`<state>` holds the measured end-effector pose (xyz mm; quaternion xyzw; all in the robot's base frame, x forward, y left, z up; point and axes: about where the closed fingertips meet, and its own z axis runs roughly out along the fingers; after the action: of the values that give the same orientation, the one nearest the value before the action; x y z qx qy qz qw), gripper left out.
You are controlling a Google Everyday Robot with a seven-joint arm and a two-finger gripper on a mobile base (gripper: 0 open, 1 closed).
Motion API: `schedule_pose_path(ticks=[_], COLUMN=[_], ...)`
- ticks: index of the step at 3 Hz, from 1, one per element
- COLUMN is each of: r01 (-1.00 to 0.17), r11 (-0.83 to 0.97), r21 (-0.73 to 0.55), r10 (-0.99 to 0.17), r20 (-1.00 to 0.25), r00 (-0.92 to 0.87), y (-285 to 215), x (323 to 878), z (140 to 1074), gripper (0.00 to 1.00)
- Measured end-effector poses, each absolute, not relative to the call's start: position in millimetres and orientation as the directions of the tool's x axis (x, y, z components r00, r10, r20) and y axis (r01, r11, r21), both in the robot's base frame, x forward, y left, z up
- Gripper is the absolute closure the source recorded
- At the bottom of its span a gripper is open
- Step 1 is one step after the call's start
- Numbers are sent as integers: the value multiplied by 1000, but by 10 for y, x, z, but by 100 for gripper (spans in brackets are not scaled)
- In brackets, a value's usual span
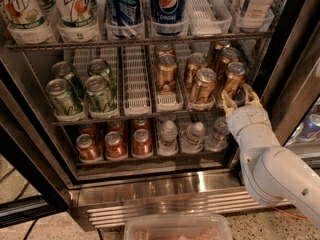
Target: Pick orange can from middle shelf of fridge
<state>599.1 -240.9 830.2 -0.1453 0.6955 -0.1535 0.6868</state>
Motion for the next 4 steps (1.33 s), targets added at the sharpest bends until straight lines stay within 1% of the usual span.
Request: schedule_pose_path(ticks=[1, 2, 3, 4], r01=[18, 15, -11, -31], r11=[910, 908, 899, 907], r21=[-413, -418, -437, -419], r10=[-413, -418, -437, -421], r20=[-911, -908, -899, -905], r00=[-15, -1, -32, -56], y=[-2392, -2328, -2440, -2503], x=[5994, 5870, 5582, 5409], z=[8334, 8445, 8540, 8608], gripper=[35, 35, 41, 46])
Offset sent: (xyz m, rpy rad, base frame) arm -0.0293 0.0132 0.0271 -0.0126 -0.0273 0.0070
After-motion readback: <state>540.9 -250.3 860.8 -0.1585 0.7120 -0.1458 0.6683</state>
